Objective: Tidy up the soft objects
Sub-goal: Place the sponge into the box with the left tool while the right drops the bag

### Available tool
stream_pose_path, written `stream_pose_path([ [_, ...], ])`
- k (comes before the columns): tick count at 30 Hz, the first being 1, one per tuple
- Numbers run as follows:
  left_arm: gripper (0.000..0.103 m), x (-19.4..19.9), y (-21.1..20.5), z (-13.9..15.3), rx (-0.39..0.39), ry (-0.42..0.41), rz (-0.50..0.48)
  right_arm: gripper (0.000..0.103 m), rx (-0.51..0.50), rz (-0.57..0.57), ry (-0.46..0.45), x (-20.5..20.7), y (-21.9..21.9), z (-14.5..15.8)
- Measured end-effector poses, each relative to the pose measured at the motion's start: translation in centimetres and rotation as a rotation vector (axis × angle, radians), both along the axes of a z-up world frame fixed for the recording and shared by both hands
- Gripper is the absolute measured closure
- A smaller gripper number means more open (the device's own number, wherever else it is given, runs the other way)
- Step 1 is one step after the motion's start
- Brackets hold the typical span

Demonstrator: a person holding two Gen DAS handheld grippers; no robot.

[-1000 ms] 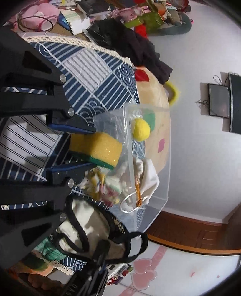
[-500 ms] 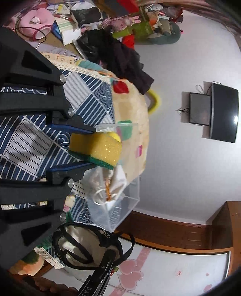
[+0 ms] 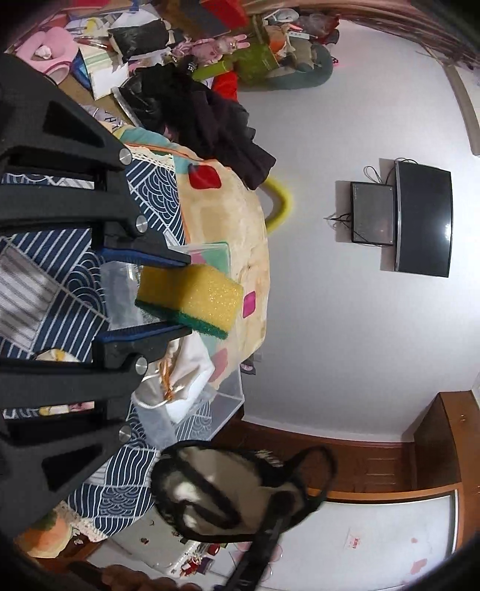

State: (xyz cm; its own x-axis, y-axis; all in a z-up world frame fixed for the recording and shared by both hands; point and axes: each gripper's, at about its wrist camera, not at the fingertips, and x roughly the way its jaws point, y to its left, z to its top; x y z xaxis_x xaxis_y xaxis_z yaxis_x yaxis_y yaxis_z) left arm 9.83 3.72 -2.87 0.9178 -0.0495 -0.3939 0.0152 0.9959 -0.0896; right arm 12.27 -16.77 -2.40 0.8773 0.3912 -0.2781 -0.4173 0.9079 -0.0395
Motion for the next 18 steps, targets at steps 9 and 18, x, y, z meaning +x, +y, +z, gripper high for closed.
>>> stream_pose_path([
  [9, 0.074, 4.2, 0.5, -0.8, 0.013, 0.049, 0.022, 0.094, -0.047, -0.045, 0.053, 4.8, 1.8, -2.0],
  [18, 0.074, 7.8, -0.1, -3.8, 0.038, 0.139, 0.008, 0.094, -0.148, -0.1, 0.189, 7.4, 1.3, -6.3],
])
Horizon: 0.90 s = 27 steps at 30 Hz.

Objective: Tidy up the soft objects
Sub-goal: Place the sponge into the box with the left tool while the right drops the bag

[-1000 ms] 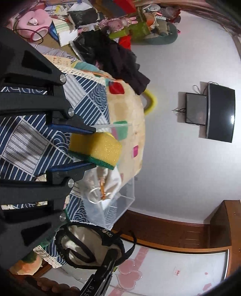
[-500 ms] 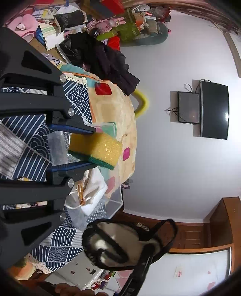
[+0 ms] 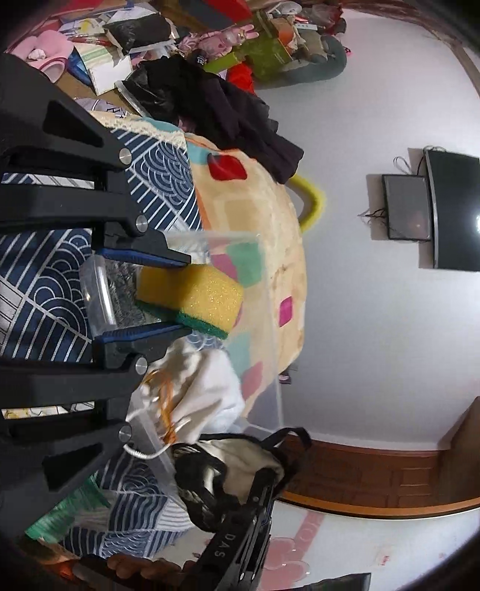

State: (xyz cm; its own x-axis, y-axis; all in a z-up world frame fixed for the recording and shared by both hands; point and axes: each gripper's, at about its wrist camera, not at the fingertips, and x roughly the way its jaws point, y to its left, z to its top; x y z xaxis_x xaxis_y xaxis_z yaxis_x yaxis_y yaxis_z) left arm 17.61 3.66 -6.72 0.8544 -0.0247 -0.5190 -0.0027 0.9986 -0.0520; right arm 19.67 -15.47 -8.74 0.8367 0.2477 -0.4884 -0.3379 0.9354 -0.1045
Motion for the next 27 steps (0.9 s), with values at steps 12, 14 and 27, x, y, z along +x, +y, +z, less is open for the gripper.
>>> stream_pose_path([
  [12, 0.07, 0.5, -1.2, -1.6, -0.006, 0.05, -0.051, 0.088, -0.051, 0.012, 0.078, -0.9, -0.5, -0.8],
  [14, 0.068, 0.2, -1.2, -1.6, -0.019, 0.055, -0.056, 0.079, -0.044, 0.015, 0.093, -0.7, -0.8, -0.6],
  [27, 0.039, -3.4, -2.5, 0.9, -0.016, 0.011, -0.098, 0.038, -0.012, 0.024, -0.007, -3.7, -2.2, 2.1],
])
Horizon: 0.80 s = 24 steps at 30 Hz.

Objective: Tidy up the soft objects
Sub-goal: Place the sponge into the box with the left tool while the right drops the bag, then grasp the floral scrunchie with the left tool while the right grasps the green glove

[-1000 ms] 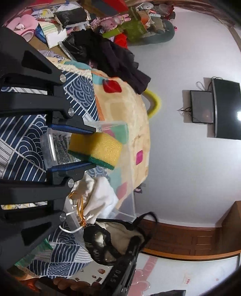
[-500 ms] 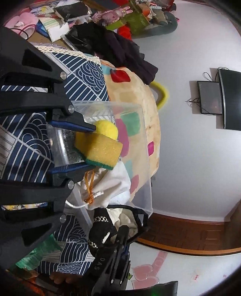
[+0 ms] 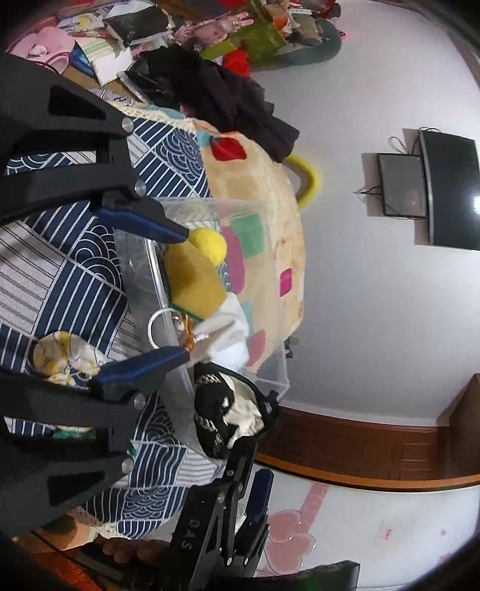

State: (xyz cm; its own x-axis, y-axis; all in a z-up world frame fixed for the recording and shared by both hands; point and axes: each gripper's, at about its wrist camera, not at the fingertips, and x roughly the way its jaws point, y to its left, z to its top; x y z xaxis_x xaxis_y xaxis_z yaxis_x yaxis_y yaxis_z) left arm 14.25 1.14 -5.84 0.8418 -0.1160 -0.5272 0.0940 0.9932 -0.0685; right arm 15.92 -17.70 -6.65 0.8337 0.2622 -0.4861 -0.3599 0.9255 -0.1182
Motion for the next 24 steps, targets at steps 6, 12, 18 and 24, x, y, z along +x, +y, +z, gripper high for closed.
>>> stream_pose_path([
  [6, 0.017, -2.5, 0.0, 2.0, -0.014, -0.058, 0.016, 0.022, 0.034, 0.009, -0.066, -2.1, -0.4, 1.3],
  [12, 0.009, -4.4, 0.2, 2.8, -0.038, -0.079, 0.025, 0.021, 0.075, 0.028, -0.043, -3.4, -0.5, 0.4],
  [18, 0.008, -5.0, 0.4, 1.1, -0.059, -0.019, 0.019, 0.021, 0.053, 0.03, 0.038, -2.9, 0.0, -2.5],
  [24, 0.008, -5.3, -0.1, -1.7, -0.016, 0.057, 0.023, 0.021, 0.057, 0.03, 0.176, -2.3, -0.1, -6.4],
])
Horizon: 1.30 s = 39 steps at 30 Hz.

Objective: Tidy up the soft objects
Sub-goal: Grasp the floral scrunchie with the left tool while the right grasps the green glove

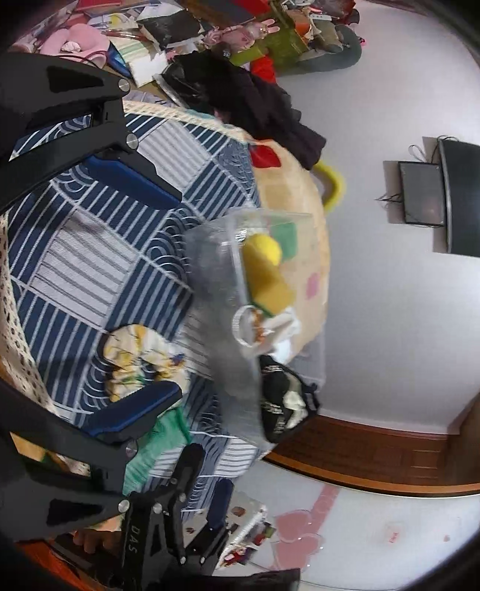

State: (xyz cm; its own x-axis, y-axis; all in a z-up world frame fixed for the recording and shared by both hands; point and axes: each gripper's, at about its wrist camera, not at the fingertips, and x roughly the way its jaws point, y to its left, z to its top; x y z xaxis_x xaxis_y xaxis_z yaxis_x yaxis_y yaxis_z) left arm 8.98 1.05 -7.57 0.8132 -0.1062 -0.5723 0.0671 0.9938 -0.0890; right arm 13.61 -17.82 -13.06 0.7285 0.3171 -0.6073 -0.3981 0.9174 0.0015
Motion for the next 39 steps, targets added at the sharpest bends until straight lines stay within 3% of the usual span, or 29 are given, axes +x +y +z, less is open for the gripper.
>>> stream_pose_path([
  [5, 0.008, 0.2, -0.4, -1.9, -0.014, 0.065, -0.024, 0.021, -0.021, 0.004, 0.108, -0.4, -0.2, -3.0],
  [8, 0.008, 0.5, -1.1, -2.7, -0.02, 0.099, -0.049, 0.027, -0.057, 0.024, 0.132, -1.1, 0.0, -4.3],
  [11, 0.007, 0.8, -2.1, -3.2, -0.014, 0.121, -0.078, 0.049, -0.026, 0.049, 0.129, -1.8, -0.3, -4.2],
  [12, 0.007, 0.9, -2.5, -3.4, -0.012, 0.128, -0.086, 0.065, -0.02, 0.059, 0.126, -2.0, -0.4, -4.0],
  [13, 0.006, 1.1, -3.0, -3.7, -0.008, 0.139, -0.1, 0.075, -0.012, 0.069, 0.128, -2.2, -0.5, -3.9],
  [20, 0.006, 2.8, -5.6, -5.8, 0.017, 0.221, -0.149, 0.089, -0.017, 0.004, 0.06, -3.2, -1.4, -3.0],
  [21, 0.01, 3.1, -5.8, -6.1, 0.013, 0.233, -0.152, 0.089, -0.006, -0.002, 0.059, -3.0, -1.8, -2.9],
  [22, 0.028, 3.3, -5.9, -6.3, 0.01, 0.237, -0.154, 0.09, 0.004, -0.01, 0.059, -2.9, -2.1, -2.8],
  [23, 0.038, 3.5, -6.0, -6.5, 0.006, 0.229, -0.153, 0.09, 0.013, -0.014, 0.058, -3.0, -2.3, -2.7],
  [25, 0.067, 3.4, -6.4, -6.5, 0.014, 0.2, -0.178, 0.09, 0.02, -0.018, 0.052, -2.6, -2.4, -2.4],
  [27, 0.083, 3.3, -6.6, -6.6, 0.028, 0.191, -0.193, 0.091, 0.025, -0.015, 0.044, -2.8, -2.2, -2.1],
  [30, 0.088, 3.1, -6.3, -6.5, -0.004, 0.181, -0.212, 0.091, 0.029, -0.005, 0.031, -3.1, -2.0, -1.7],
  [39, 0.088, -0.6, -3.6, -3.1, -0.013, 0.035, -0.128, 0.091, 0.061, 0.006, -0.036, -3.6, -1.5, 1.0],
])
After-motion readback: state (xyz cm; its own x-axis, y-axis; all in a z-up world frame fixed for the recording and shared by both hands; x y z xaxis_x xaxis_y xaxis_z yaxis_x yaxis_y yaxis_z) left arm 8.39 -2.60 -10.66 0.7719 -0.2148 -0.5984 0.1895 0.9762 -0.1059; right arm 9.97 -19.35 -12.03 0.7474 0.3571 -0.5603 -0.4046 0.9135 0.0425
